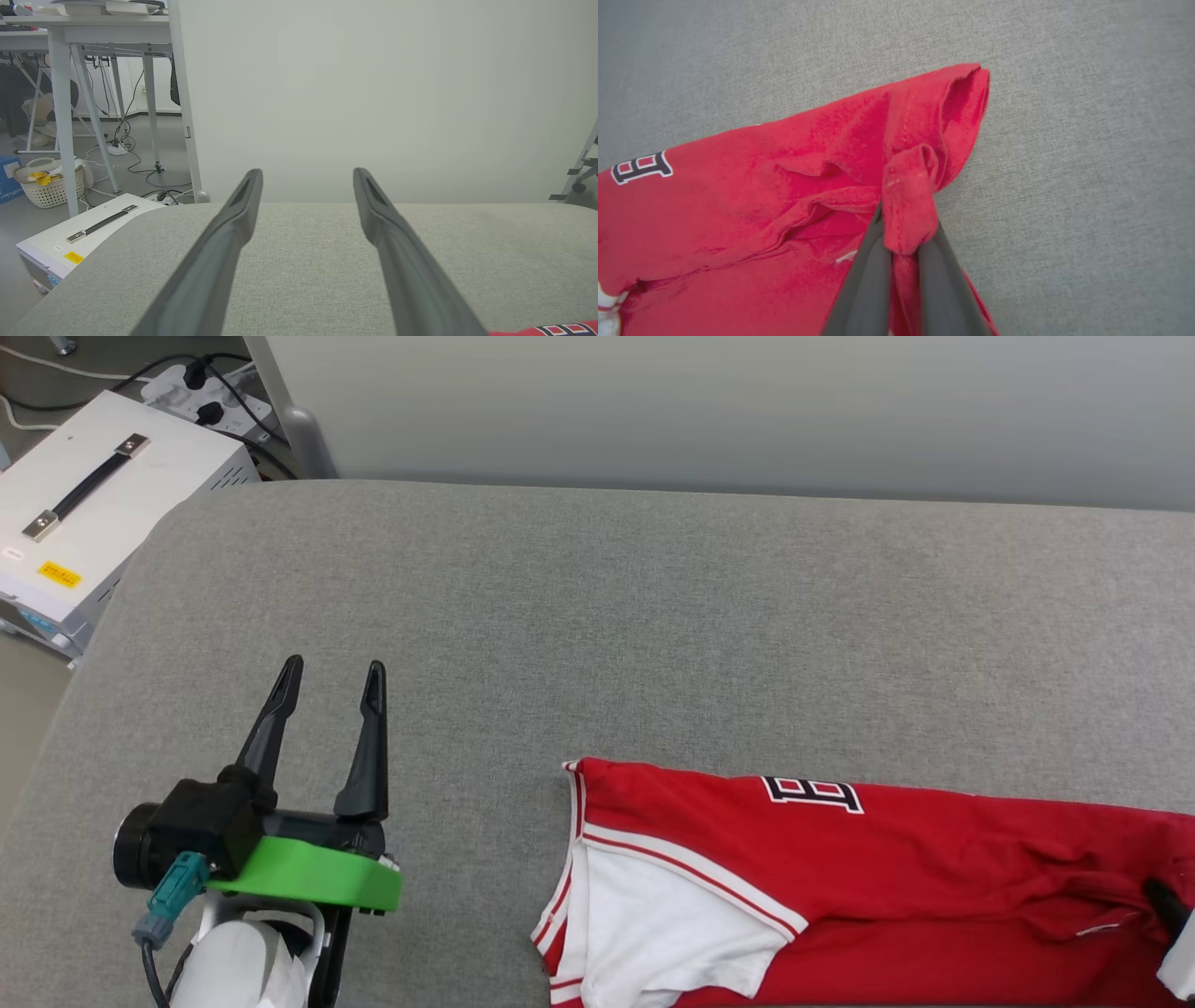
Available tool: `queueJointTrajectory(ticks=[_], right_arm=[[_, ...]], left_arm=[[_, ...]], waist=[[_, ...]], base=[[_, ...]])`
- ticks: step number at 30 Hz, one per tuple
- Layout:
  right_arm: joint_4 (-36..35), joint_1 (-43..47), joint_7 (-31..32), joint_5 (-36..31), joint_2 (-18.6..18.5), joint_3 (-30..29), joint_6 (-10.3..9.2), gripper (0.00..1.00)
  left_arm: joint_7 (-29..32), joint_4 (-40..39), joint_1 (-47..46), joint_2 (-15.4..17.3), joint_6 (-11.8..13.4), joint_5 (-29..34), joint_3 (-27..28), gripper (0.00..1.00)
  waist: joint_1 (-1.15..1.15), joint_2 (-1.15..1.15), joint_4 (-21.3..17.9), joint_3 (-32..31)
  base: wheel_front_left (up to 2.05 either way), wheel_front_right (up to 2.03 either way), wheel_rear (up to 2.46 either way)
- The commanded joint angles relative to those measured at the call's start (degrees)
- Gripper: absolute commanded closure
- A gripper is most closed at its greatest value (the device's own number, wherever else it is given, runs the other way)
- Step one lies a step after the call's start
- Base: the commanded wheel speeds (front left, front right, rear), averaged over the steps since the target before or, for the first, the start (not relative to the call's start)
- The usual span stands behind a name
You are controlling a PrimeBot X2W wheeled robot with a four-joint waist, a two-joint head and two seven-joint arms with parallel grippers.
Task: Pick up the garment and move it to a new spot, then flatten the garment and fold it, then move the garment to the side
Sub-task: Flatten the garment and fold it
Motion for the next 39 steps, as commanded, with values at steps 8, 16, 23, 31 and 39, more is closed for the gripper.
queueJointTrajectory(ticks=[8, 16, 23, 31, 39], right_arm=[[-11.7, 2.9, 7.4, 1.5, 2.3, 8.2, -0.04, 1.0], [-17.5, 1.3, 9.7, 2.2, 7.3, 15.0, -0.04, 1.0], [-18.7, -1.1, 10.9, 3.1, 12.9, 20.8, -0.04, 1.0], [-14.5, -4.4, 7.4, 4.9, 14.5, 28.9, -0.04, 1.0], [-6.9, -8.4, 1.7, 6.9, 14.5, 33.4, -0.04, 1.0]], left_arm=[[-0.3, 0.5, 1.2, -0.8, -0.2, -1.4, -0.7, 0.0], [-0.3, 0.8, 1.6, -1.1, -0.2, -2.3, -0.2, 0.0], [-0.3, 0.4, 2.3, -1.2, -0.2, -2.8, 0.5, 0.0], [-0.3, 0.6, 2.1, -1.1, -0.2, -3.0, 0.1, 0.0], [-0.3, 0.9, 1.5, -1.1, -0.2, -3.3, -0.6, 0.0]], waist=[[0.0, 0.62, 0.4, -1.3], [0.0, 0.62, 2.3, -2.3], [0.0, 0.62, 4.0, -2.6], [0.0, 0.62, 5.6, -2.6], [0.0, 0.62, 7.5, -2.4]], base=[[0.0, 0.0, 0.0], [0.0, 0.0, 0.0], [0.0, 0.0, 0.0], [0.0, 0.0, 0.0], [0.0, 0.0, 0.0]])
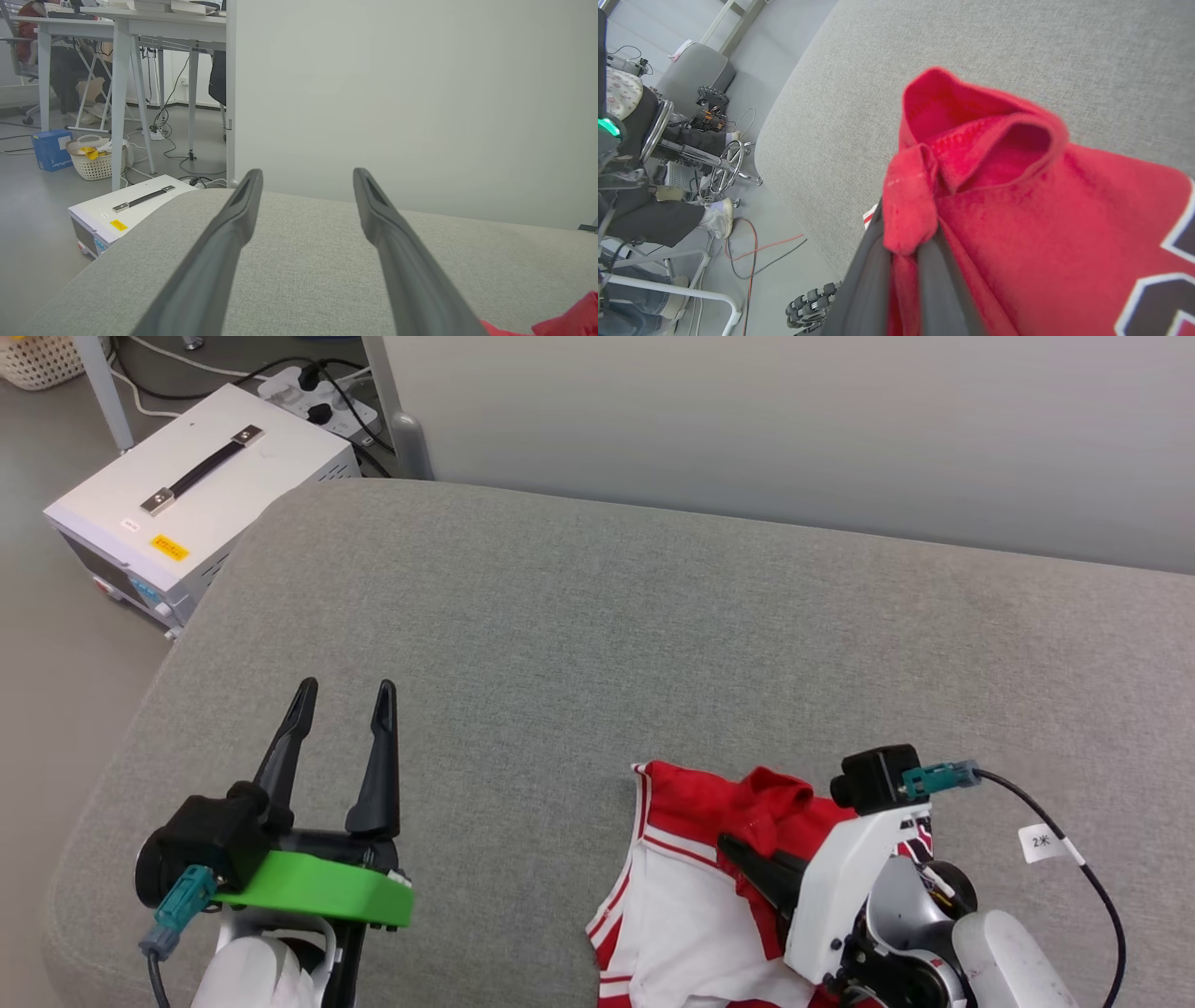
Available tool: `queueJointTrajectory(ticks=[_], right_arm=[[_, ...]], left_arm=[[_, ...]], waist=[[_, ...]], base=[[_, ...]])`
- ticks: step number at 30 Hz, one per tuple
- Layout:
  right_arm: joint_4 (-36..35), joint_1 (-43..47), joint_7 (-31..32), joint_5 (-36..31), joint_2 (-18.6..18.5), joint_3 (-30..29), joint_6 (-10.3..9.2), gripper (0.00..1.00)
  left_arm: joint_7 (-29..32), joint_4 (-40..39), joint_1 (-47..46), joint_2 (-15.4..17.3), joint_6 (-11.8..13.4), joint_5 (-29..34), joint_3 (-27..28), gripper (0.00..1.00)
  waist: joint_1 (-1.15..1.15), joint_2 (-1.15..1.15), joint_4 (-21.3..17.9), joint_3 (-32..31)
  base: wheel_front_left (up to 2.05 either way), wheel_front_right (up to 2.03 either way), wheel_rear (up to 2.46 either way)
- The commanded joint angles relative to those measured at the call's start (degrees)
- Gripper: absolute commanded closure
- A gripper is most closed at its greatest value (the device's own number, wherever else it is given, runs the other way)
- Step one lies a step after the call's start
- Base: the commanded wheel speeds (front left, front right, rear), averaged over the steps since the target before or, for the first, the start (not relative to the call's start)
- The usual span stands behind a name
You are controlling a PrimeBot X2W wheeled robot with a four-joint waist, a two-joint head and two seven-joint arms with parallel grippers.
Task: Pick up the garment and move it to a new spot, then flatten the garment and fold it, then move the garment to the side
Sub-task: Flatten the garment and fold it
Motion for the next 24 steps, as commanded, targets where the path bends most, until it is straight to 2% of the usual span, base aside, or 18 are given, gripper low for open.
queueJointTrajectory(ticks=[1, 9, 10, 11, 16, 20, 24], right_arm=[[1.1, -1.1, -0.8, 0.3, -0.1, 0.6, -0.03, 1.0], [8.0, -3.5, -6.4, 1.0, -0.1, 4.6, -0.03, 1.0], [8.8, -3.8, -7.2, 1.2, -0.1, 5.3, -0.03, 0.64], [9.4, -4.1, -7.9, 1.5, -0.1, 5.7, -0.03, 0.0], [10.5, -5.8, -11.5, 6.2, -0.1, 8.7, -0.03, 0.0], [9.3, -6.9, -12.0, 9.5, -0.1, 10.9, -0.03, 0.0], [7.0, -8.9, -13.1, 6.8, -0.1, 10.5, -0.03, 0.0]], left_arm=[[-0.3, 0.1, 0.1, 0.0, -0.2, -0.4, -0.1, 0.0], [-0.3, 0.1, 0.6, -0.2, -0.2, -0.3, -0.2, 0.0], [-0.3, 0.2, 0.6, -0.2, -0.2, -0.3, -0.2, 0.0], [-0.3, 0.2, 0.6, -0.2, -0.2, -0.3, -0.2, 0.0], [-0.3, 0.3, 0.8, 0.0, -0.2, -0.3, 0.0, 0.0], [-0.3, 0.4, 1.0, 0.0, -0.2, -0.1, -0.1, 0.0], [-0.3, 0.3, 1.3, 0.0, -0.2, 0.0, -0.2, 0.0]], waist=[[0.0, 0.62, 0.6, 0.1], [0.0, 0.62, 1.8, 0.0], [0.0, 0.62, 1.9, 0.0], [0.0, 0.62, 1.9, -0.1], [0.0, 0.62, 1.8, -0.3], [0.0, 0.62, 1.2, -0.6], [0.0, 0.62, 0.2, -0.9]], base=[[0.0, 0.0, 0.0], [0.0, 0.0, 0.0], [0.0, 0.0, 0.0], [0.0, 0.0, 0.0], [0.0, 0.0, 0.0], [0.0, 0.0, 0.0], [0.0, 0.0, 0.0]])
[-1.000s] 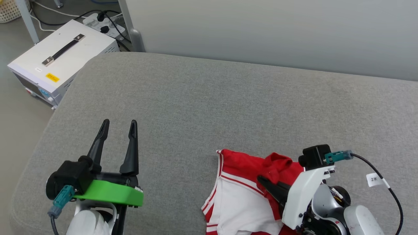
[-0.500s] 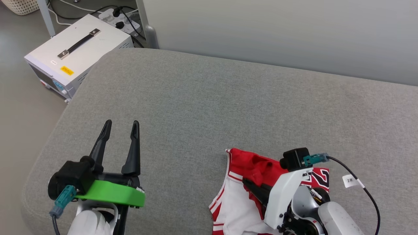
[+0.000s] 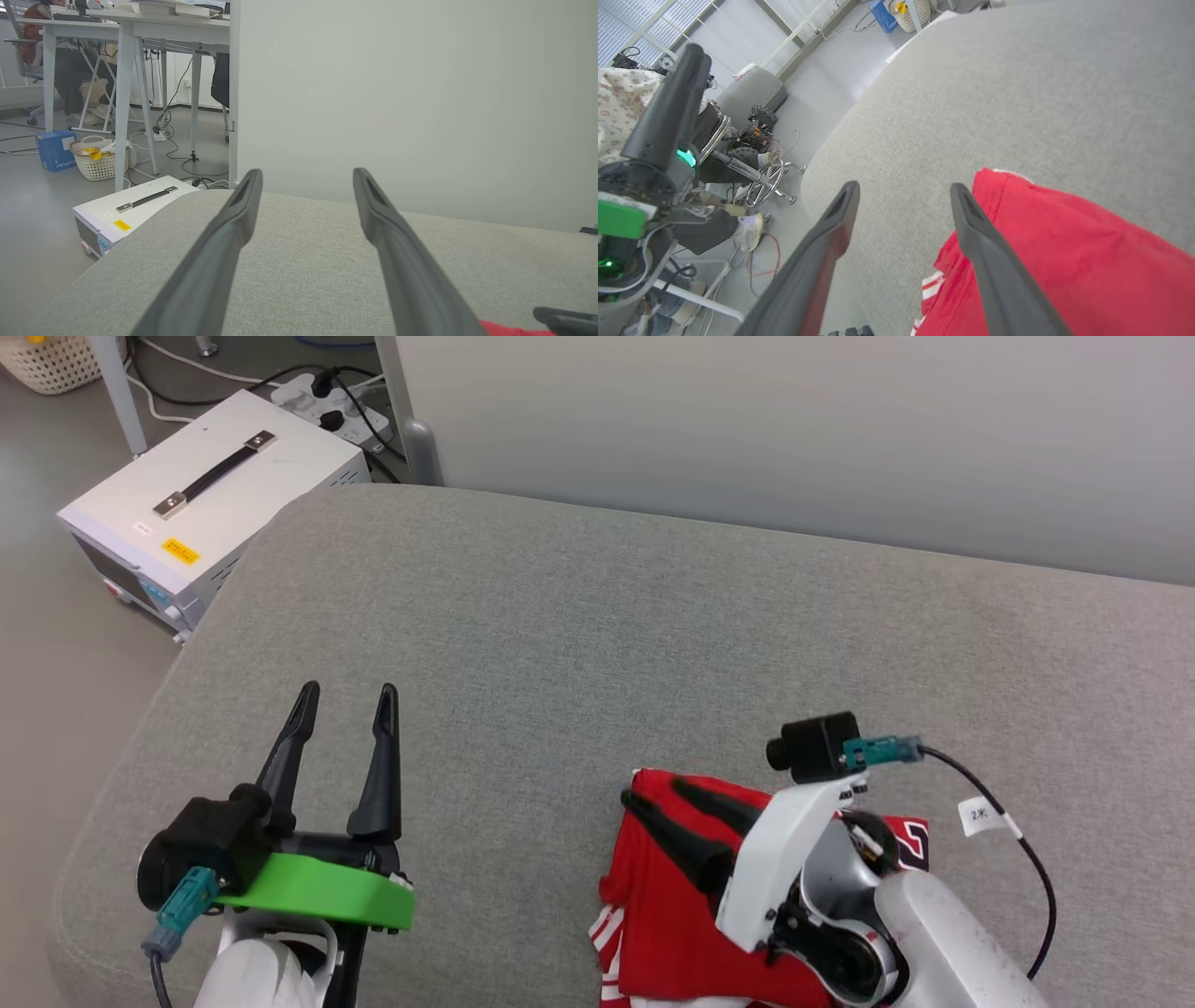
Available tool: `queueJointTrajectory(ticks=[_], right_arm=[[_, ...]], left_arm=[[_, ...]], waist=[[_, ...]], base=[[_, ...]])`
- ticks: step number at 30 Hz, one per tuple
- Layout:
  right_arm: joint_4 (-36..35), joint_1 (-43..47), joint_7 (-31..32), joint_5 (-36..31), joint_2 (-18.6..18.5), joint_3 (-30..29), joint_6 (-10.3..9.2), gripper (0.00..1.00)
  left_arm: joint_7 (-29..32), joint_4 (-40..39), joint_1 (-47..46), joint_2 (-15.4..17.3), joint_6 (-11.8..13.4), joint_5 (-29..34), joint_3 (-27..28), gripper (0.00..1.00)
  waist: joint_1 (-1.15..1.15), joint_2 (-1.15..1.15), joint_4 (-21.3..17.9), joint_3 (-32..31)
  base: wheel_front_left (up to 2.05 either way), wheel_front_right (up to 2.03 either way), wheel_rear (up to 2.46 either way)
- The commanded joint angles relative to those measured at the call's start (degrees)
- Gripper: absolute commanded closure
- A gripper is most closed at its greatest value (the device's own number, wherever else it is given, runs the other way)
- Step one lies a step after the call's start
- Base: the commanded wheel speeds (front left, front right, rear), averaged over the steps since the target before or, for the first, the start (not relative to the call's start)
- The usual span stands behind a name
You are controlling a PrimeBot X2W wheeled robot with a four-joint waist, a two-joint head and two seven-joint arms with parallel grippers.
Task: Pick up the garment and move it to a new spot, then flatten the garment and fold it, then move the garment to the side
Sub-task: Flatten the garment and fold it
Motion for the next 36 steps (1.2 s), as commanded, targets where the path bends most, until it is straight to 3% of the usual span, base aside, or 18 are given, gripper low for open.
queueJointTrajectory(ticks=[1, 4, 11, 22, 25, 29, 36], right_arm=[[-1.4, -2.3, -1.2, -3.7, -0.3, -0.3, -0.03, 0.0], [-4.3, -4.3, -3.6, -13.1, -3.2, -0.6, -0.03, 0.0], [-8.5, -6.2, -9.1, -24.3, -11.0, -5.1, -0.03, 0.0], [-11.1, -1.2, -18.4, -31.8, -16.8, -19.0, -0.03, 0.0], [-12.2, 1.9, -21.5, -32.6, -15.2, -23.6, -0.03, 0.0], [-14.6, 6.8, -24.8, -32.2, -10.3, -29.1, -0.03, 0.0], [-17.5, 12.2, -27.3, -33.2, -5.5, -31.6, -0.03, 0.0]], left_arm=[[-0.3, 0.0, 1.1, 0.0, -0.2, 0.1, 0.0, 0.0], [-0.3, -0.2, 1.2, 0.0, -0.2, 0.1, -0.1, 0.0], [-0.3, -0.4, 1.5, 0.0, -0.2, 0.1, -0.5, 0.0], [-0.3, -0.3, 1.4, -0.3, -0.2, 0.1, -1.8, 0.0], [-0.3, -0.1, 1.2, -0.4, -0.2, 0.1, -2.4, 0.0], [-0.3, 0.3, 1.4, -0.5, -0.2, -0.1, -3.0, 0.0], [-0.3, 1.1, 2.3, -0.7, -0.2, -0.4, -3.0, 0.0]], waist=[[0.0, 0.62, -0.7, -0.1], [0.0, 0.62, -1.9, -0.2], [0.0, 0.62, -5.4, -0.4], [0.0, 0.62, -10.1, 0.7], [0.0, 0.62, -10.4, 1.2], [0.0, 0.62, -10.4, 1.5], [0.0, 0.62, -10.2, 1.5]], base=[[0.0, 0.0, 0.0], [0.0, 0.0, 0.0], [0.0, 0.0, 0.0], [0.0, 0.0, 0.0], [0.0, 0.0, 0.0], [0.0, 0.0, 0.0], [0.0, 0.0, 0.0]])
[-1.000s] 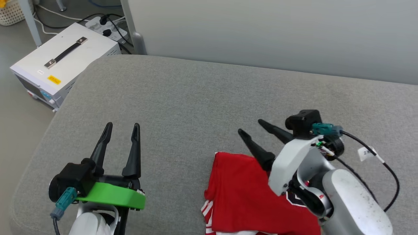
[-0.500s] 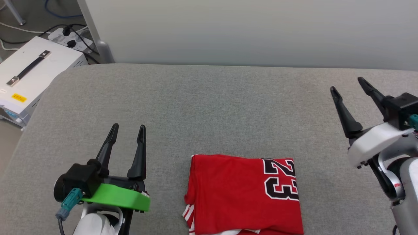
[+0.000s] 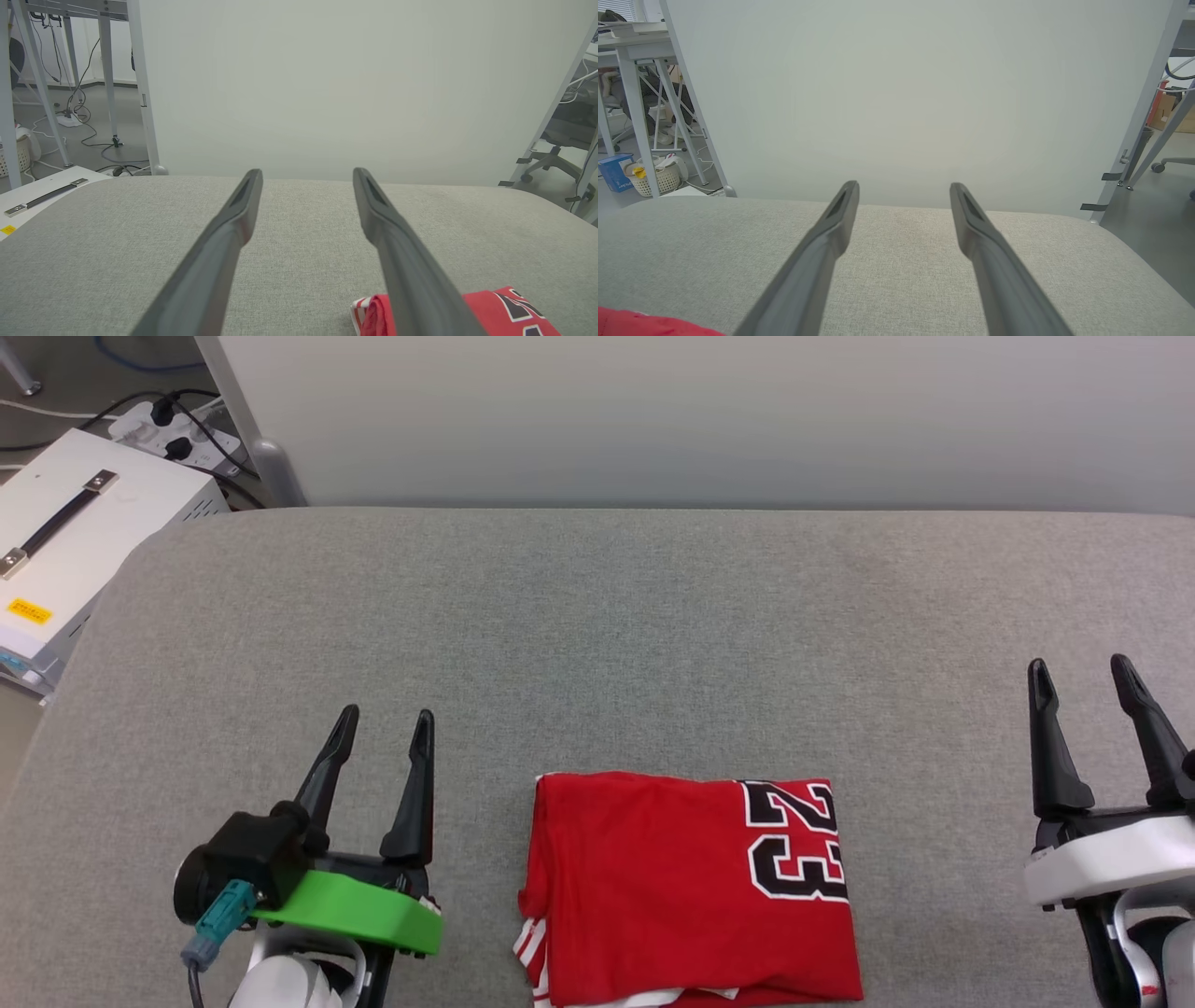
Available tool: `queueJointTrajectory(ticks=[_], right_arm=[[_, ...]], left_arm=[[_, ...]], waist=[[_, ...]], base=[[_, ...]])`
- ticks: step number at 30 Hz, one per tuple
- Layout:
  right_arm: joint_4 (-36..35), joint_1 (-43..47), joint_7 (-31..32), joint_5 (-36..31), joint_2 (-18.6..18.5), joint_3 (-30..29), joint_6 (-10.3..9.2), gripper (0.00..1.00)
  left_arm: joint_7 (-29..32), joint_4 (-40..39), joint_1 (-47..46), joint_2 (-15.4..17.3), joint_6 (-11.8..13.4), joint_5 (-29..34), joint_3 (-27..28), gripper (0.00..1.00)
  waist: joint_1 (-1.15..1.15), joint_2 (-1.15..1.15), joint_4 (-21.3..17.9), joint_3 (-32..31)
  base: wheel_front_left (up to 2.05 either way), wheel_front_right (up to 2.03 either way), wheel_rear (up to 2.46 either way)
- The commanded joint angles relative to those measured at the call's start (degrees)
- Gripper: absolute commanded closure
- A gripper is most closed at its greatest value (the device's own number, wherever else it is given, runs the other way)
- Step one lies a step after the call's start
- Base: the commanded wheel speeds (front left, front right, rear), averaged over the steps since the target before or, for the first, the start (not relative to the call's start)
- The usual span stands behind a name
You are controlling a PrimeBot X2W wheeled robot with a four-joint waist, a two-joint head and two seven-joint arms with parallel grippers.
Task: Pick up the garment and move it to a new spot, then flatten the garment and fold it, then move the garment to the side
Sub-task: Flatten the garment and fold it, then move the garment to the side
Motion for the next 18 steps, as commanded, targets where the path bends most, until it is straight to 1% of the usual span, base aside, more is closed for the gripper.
queueJointTrajectory(ticks=[1, 6, 12, 13, 18], right_arm=[[-0.4, 0.9, -0.6, -0.5, 0.5, -0.1, -0.03, 0.0], [-0.5, 1.6, -0.4, -0.8, 0.9, 0.7, -0.03, 0.0], [-1.0, 1.9, 1.2, -0.6, 0.4, 1.2, -0.03, 0.0], [-1.1, 2.0, 1.9, -0.4, 0.2, 1.6, -0.03, 0.0], [-1.0, 3.3, 11.5, 1.9, -1.9, 5.5, -0.03, 0.0]], left_arm=[[-0.3, 0.4, 1.4, -0.5, -0.2, -0.5, -0.1, 0.0], [-0.3, 1.4, 1.2, -0.7, -0.2, -0.9, -0.6, 0.0], [-0.3, 1.3, 0.7, -0.7, -0.2, -0.9, -0.5, 0.0], [-0.3, 1.2, 0.6, -0.7, -0.2, -0.9, -0.5, 0.0], [-0.3, 0.9, 0.1, -0.6, -0.2, -0.6, -0.9, 0.0]], waist=[[0.0, 0.62, 0.1, -0.1], [0.0, 0.62, 0.5, -0.1], [0.0, 0.62, 1.2, 0.0], [0.0, 0.62, 1.3, 0.1], [0.0, 0.62, 2.5, 1.2]], base=[[0.0, 0.0, 0.0], [0.0, 0.0, 0.0], [0.0, 0.0, 0.0], [0.0, 0.0, 0.0], [0.0, 0.0, 0.0]])
